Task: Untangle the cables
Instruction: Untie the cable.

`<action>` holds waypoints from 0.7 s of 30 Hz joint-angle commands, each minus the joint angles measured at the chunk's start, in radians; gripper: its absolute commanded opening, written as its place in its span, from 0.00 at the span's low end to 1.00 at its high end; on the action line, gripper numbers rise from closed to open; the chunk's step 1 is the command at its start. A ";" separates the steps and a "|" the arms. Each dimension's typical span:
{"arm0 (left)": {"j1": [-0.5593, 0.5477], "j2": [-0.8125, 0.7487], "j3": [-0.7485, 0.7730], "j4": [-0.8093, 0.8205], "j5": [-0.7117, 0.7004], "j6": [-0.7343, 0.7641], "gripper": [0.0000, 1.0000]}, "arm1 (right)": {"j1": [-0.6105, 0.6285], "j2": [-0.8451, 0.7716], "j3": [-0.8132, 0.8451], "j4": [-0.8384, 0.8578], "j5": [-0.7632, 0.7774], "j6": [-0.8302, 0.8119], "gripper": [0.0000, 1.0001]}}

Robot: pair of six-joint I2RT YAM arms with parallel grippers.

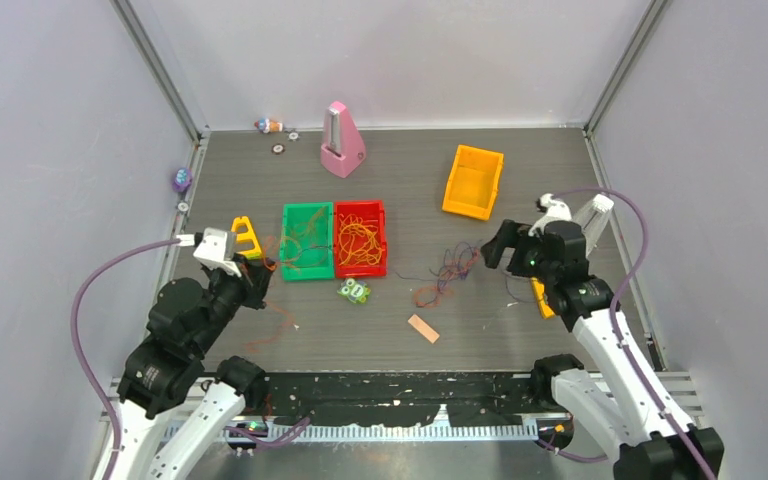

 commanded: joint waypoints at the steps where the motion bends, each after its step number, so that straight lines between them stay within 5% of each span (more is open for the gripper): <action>1: 0.007 0.022 0.011 0.098 0.191 0.050 0.00 | 0.151 -0.012 -0.005 0.282 -0.247 -0.073 0.93; 5: 0.007 0.039 0.008 0.115 0.264 0.051 0.00 | 0.343 0.039 -0.011 0.506 -0.324 -0.064 0.92; 11: 0.007 0.059 0.009 0.125 0.338 0.050 0.00 | 0.679 0.259 0.147 0.565 -0.271 -0.217 0.91; 21: 0.007 0.068 0.015 0.128 0.396 0.054 0.00 | 0.791 0.493 0.321 0.678 -0.173 -0.295 0.96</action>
